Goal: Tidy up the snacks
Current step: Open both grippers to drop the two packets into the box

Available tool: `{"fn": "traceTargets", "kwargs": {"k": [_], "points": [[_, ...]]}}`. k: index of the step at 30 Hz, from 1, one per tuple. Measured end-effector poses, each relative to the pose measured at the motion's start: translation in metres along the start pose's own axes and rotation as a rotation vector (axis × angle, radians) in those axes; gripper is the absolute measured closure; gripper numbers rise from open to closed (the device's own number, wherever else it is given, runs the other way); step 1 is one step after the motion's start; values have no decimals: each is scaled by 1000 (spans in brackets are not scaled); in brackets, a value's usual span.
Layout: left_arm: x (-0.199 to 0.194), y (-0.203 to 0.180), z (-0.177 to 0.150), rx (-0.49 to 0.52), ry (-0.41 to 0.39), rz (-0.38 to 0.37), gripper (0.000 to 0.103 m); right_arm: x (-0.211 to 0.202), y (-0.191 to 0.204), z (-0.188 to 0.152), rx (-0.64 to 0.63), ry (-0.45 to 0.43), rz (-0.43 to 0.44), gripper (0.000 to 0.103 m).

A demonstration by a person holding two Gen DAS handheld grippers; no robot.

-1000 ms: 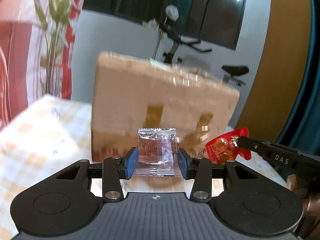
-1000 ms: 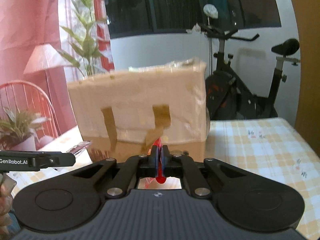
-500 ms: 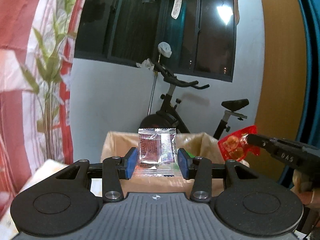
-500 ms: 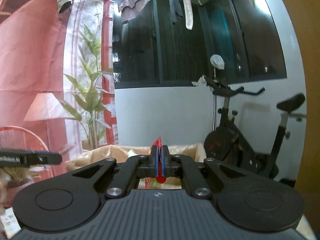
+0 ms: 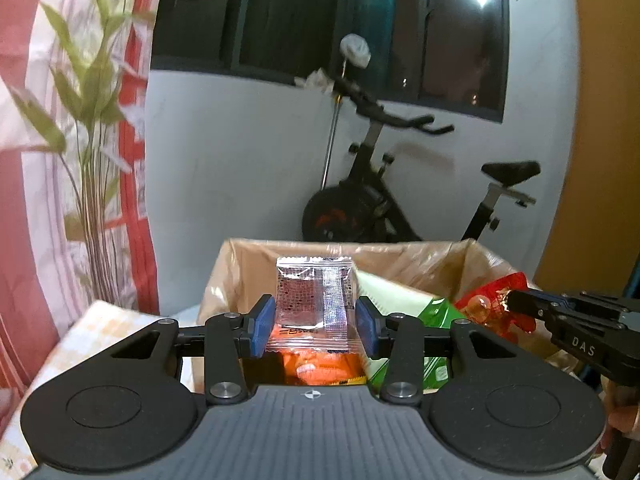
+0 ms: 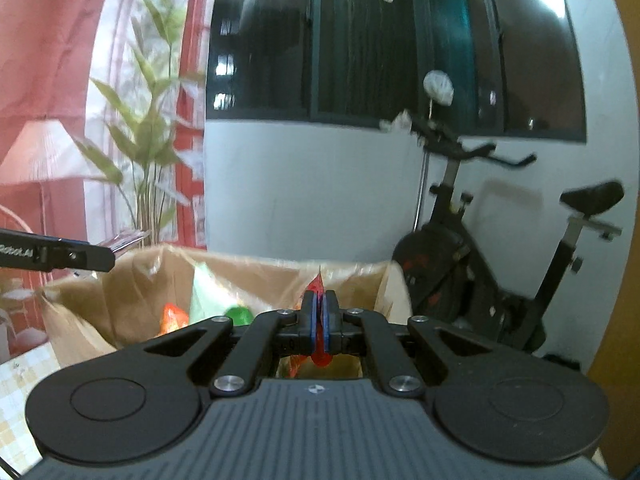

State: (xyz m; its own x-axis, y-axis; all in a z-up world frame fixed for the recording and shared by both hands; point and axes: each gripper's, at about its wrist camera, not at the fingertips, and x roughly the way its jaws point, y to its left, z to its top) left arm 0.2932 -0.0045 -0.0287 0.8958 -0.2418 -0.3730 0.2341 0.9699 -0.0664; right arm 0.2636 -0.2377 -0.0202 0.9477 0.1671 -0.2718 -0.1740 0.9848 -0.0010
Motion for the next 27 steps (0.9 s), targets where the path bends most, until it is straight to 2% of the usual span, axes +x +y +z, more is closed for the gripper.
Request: {"fn": "traceTargets", "kwargs": {"k": [2,3,4,7,9,10,12,14,15,17,19,22,27], "points": [[4,-1,-2,6,11,9,53,5,-3,-4,10,27,1,98],[4,0,-3,4,11,10,48,6,-5,-5,18,39,3,98],[3,1,-4,-4,12,7,38,6,-7,-7,25,47,4,97],[-1,3,-4,-27,12,5,24,1,-10,-7,45,52,12,95],[-6,1,-2,-26,10,7,20,-4,-11,-5,56,52,15,88],[-8,0,-1,-20,10,10,18,-7,-11,-3,65,52,17,79],[-15,-4,2,-1,2,19,15,-13,-11,1,80,50,25,70],[-24,-7,4,18,-6,32,8,-20,-9,5,93,54,26,49],[-28,-8,6,21,-7,36,7,-23,-8,7,98,54,26,43],[-38,-8,8,19,-7,46,7,-33,-5,12,110,51,28,26],[-48,-8,10,15,-11,64,6,-43,-2,16,124,41,35,14],[-65,-10,12,14,-18,113,5,-59,4,25,149,38,24,2],[-94,-21,14,60,-20,202,5,-91,17,36,160,26,-3,0]]}}
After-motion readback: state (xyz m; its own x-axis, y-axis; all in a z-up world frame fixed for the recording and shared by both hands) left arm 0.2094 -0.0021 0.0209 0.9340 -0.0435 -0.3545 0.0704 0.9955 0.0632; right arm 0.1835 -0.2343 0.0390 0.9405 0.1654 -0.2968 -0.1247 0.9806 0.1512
